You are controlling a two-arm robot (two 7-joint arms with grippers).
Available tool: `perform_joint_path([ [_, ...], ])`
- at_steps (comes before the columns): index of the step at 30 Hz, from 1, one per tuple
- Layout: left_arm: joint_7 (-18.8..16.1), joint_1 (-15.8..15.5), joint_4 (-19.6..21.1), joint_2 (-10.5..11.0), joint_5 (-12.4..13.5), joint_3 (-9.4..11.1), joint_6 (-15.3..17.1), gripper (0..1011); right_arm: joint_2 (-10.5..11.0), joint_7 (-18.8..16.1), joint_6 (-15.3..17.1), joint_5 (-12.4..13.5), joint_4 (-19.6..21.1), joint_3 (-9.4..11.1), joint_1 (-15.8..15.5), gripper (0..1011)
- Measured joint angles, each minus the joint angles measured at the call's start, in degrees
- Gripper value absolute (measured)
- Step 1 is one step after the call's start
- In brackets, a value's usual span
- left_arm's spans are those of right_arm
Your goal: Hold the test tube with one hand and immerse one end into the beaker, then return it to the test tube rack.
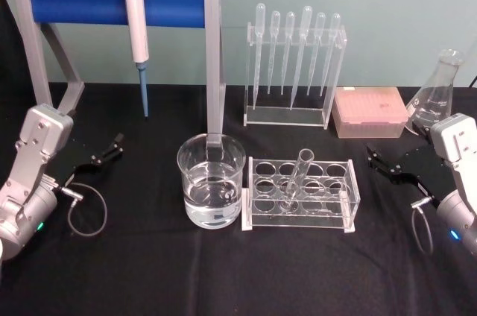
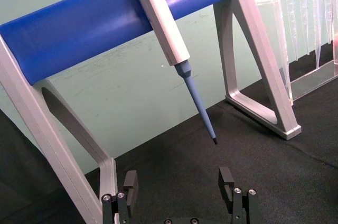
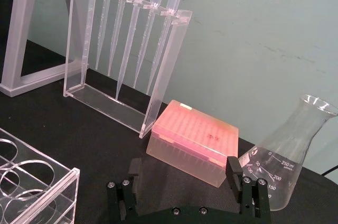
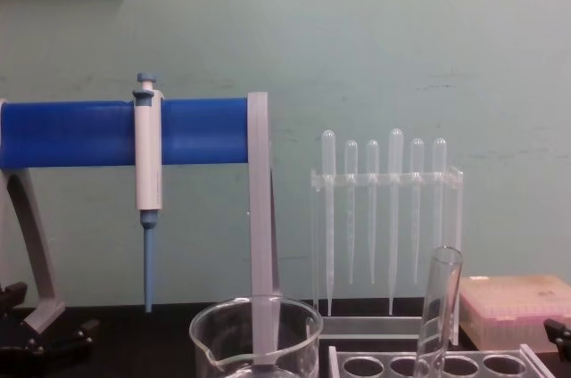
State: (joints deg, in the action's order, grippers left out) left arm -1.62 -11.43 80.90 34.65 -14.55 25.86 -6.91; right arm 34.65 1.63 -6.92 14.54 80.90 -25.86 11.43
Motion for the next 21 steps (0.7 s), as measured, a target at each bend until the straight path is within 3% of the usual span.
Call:
perform_joint_path([
  [21, 0.0, 0.0, 0.0, 0.0, 0.0, 0.0, 0.0, 1000, 0.0, 0.0, 0.0, 0.0, 0.0, 0.0, 0.0, 1002],
])
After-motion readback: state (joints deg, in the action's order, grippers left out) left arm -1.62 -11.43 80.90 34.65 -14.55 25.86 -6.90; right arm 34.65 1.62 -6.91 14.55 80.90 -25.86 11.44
